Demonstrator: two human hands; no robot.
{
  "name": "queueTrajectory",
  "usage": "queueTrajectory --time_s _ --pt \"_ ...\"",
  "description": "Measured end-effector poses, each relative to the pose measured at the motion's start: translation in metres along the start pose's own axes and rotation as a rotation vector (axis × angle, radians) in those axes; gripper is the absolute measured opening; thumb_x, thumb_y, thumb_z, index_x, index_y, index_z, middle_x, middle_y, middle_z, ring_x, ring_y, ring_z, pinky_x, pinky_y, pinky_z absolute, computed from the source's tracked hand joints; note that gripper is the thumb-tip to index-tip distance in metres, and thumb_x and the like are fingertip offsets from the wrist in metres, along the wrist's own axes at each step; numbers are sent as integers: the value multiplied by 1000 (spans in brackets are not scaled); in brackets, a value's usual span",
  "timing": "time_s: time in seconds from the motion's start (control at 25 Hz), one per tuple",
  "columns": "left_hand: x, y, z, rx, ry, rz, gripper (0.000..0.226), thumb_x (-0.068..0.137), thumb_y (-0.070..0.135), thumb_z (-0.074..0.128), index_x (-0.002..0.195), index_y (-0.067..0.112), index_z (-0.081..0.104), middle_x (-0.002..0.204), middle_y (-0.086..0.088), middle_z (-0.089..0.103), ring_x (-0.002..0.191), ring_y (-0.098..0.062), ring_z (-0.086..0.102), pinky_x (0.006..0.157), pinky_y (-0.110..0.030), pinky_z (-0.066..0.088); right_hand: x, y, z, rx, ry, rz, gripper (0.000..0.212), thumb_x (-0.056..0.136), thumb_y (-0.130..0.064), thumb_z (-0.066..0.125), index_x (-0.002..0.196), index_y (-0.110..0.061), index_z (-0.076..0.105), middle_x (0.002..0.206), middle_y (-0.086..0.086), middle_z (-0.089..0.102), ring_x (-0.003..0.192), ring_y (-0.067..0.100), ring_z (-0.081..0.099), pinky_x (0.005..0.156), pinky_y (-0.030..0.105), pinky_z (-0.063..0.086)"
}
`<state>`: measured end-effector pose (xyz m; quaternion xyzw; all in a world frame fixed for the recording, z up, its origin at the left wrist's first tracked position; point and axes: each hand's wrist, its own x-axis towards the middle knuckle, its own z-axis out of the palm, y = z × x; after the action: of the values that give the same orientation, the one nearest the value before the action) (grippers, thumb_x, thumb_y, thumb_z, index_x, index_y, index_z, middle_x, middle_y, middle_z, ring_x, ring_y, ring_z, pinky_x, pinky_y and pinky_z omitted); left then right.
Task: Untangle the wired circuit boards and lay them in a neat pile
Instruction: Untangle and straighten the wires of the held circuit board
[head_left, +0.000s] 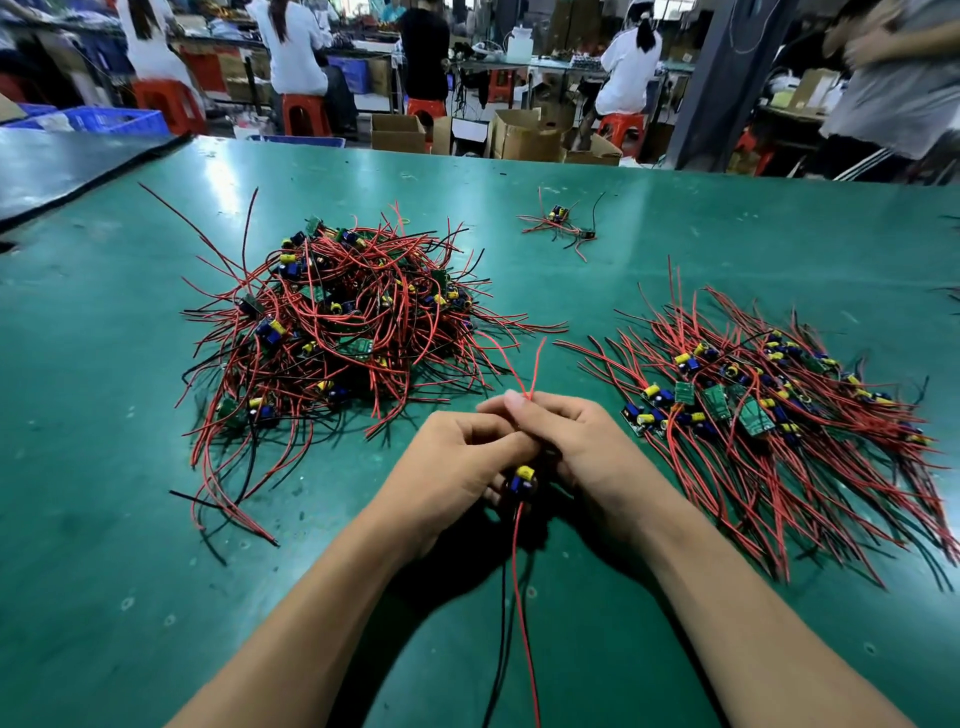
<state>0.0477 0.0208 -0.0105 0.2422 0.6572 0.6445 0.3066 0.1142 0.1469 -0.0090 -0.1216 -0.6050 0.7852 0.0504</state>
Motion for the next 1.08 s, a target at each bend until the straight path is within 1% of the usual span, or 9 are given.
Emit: queueTrajectory --time_s 0.12,0.24,0.32,0.56,0.68,0.76,0.84,0.96,1.08 --pt "1 2 0 -92 -28 -35 20 93 12 63 76 11 74 67 -6 66 54 -13 60 55 -28 51 3 -2 1 13 104 5 31 86 -41 73 93 -11 77 84 18 69 70 29 63 74 59 57" --pt "1 2 1 -193 -63 -71 16 96 9 57 90 4 71 76 -12 72 59 -20 68 54 -27 57 5 -1 -1 -7 203 -49 35 72 -49 79 83 -16 76 68 10 60 49 19 50 50 30 53" --pt "2 2 2 -208 -26 -68 15 95 8 58 91 2 71 75 -13 72 57 -21 68 51 -25 55 7 2 -2 26 230 -64 34 70 -49 79 81 -17 76 63 5 58 46 16 48 47 24 47" --pt "2 0 -5 -249 -2 -77 12 90 6 63 90 0 73 75 -18 70 51 -21 65 49 -24 54 4 2 1 20 -76 49 36 87 -45 66 105 -16 78 62 2 62 45 9 53 43 19 46" --pt "2 1 -6 -251 -50 -101 12 91 8 62 89 3 73 73 -15 70 53 -21 65 50 -24 54 6 3 -2 18 -89 37 42 93 -43 60 113 -9 74 49 -1 44 39 12 48 43 22 46" --pt "2 -1 -6 -235 -45 -97 15 92 7 61 94 -4 70 72 -15 69 53 -22 65 49 -24 54 8 5 -6 -48 -75 -8 41 97 -43 58 110 -7 73 52 5 46 42 17 51 46 25 46" --pt "2 -1 -7 -219 -39 -97 14 91 6 61 90 -4 70 71 -16 69 52 -22 64 49 -24 53 9 4 -11 -236 -13 -63 41 100 -44 55 104 -8 75 61 11 57 51 21 57 53 27 47" --pt "1 -1 -4 -200 -52 -107 13 90 6 62 83 2 71 70 -17 69 51 -22 64 48 -23 52 12 1 -20 -494 163 -163 39 101 -44 53 92 -15 77 76 9 72 60 9 62 59 21 47" --pt "2 0 -4 -178 -70 -107 16 91 6 62 79 5 73 69 -16 69 50 -22 63 48 -23 51 16 1 -24 -521 268 -244 34 102 -38 54 88 -16 75 67 4 71 49 8 57 50 17 45"
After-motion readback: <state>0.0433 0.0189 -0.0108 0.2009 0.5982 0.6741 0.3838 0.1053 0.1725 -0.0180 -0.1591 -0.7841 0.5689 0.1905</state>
